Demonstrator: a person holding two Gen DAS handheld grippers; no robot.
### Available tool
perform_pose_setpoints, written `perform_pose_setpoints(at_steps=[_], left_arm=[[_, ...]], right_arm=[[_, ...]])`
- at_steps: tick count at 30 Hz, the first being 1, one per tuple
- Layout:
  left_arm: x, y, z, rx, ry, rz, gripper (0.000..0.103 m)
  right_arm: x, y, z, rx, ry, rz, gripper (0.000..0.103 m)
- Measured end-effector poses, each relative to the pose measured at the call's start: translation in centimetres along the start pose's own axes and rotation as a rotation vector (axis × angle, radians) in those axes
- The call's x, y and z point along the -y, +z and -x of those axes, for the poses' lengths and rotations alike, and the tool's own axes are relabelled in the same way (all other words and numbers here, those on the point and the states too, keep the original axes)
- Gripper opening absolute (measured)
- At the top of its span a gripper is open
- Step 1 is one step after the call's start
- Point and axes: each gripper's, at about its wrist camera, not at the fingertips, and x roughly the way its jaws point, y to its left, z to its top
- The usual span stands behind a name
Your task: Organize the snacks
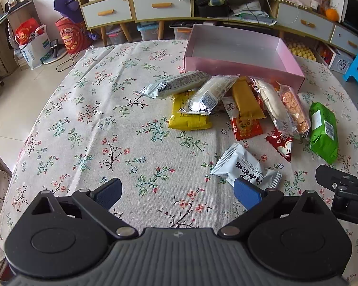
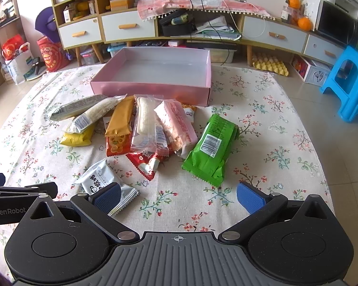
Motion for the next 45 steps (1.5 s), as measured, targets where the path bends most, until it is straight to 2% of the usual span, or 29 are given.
perform_pose_setpoints(at_steps=[45], left_arm=[[-0.48,0.06,-0.17,-0.005,-0.011,0.007,0.101]], right_arm=[[0.09,0.01,0.01,-0.003,-0.001,0.001,0.103]])
